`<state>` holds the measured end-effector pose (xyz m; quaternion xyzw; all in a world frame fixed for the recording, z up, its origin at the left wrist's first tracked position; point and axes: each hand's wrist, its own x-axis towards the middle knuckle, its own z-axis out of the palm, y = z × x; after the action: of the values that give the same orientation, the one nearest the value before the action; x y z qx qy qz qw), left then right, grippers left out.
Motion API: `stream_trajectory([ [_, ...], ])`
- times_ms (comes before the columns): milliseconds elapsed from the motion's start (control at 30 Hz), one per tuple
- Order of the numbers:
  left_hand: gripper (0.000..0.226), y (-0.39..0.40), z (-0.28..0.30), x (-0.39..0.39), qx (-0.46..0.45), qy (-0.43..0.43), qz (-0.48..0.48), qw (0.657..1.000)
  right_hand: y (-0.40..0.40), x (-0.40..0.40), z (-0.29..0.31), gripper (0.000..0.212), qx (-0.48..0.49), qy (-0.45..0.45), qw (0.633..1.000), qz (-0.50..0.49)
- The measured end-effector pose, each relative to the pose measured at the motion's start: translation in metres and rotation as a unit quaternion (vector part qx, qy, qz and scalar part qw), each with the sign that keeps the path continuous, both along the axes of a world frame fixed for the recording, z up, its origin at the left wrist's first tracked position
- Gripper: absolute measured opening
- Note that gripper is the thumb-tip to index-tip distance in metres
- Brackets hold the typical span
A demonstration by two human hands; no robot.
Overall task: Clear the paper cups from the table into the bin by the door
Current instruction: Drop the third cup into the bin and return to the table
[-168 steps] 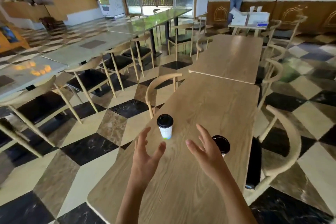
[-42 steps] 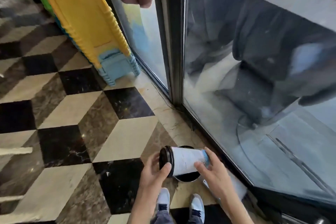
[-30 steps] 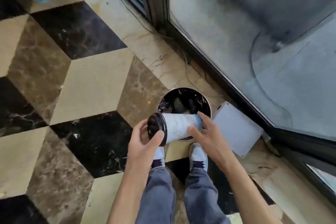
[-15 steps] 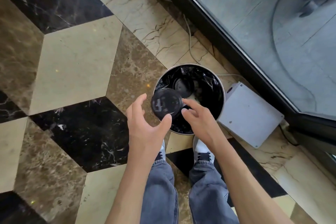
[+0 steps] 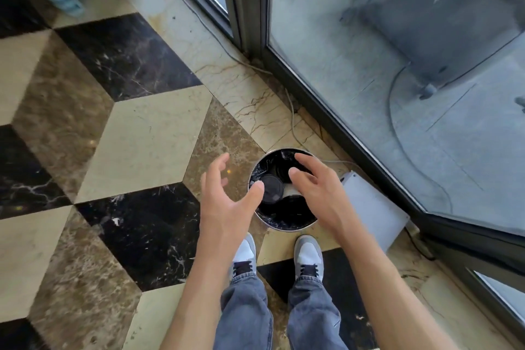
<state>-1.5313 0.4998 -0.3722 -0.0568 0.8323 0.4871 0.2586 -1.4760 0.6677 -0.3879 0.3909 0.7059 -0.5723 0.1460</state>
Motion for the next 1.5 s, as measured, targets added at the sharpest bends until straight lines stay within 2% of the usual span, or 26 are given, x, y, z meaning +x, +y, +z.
stream_trajectory([
  [133, 0.067, 0.002, 0.092, -0.028, 0.033, 0.053, 0.011, 0.998, 0.008, -0.033, 0.101, 0.051, 0.051, 0.064, 0.997, 0.015],
  [367, 0.068, -0.016, 0.285, -0.071, 0.101, 0.167, 0.029, 0.980, -0.002, -0.073, 0.314, 0.054, 0.111, 0.181, 0.977, 0.032],
  [533, 0.071, -0.044, 0.416, -0.086, 0.155, 0.228, 0.032, 0.961, -0.025, -0.085, 0.458, 0.057, 0.160, 0.266, 0.949, 0.053],
  [633, 0.078, -0.068, 0.490, -0.082, 0.139, 0.298, 0.027, 0.944, -0.043, -0.088, 0.528, 0.063, 0.218, 0.310, 0.921, 0.088],
  [800, 0.083, -0.113, 0.579, -0.056, 0.117, 0.390, 0.072, 0.911, -0.068, -0.088, 0.614, 0.067, 0.238, 0.396, 0.880, 0.111],
  [1033, 0.080, -0.172, 0.623, 0.023, 0.083, 0.446, 0.190, 0.871, -0.122, -0.062, 0.677, 0.069, 0.185, 0.493, 0.815, 0.243],
  [1133, 0.074, -0.198, 0.627, 0.072, 0.061, 0.458, 0.251, 0.851, -0.157, -0.039, 0.691, 0.080, 0.150, 0.508, 0.787, 0.317],
  [1267, 0.062, -0.240, 0.627, 0.152, 0.020, 0.453, 0.337, 0.825, -0.214, -0.002, 0.695, 0.082, 0.101, 0.519, 0.748, 0.401],
  [1367, 0.062, -0.277, 0.627, 0.219, 0.008, 0.447, 0.410, 0.795, -0.267, 0.033, 0.690, 0.085, 0.065, 0.526, 0.710, 0.464],
  [1500, 0.062, -0.322, 0.626, 0.323, -0.034, 0.443, 0.506, 0.740, -0.345, 0.101, 0.683, 0.082, -0.008, 0.509, 0.663, 0.548],
])
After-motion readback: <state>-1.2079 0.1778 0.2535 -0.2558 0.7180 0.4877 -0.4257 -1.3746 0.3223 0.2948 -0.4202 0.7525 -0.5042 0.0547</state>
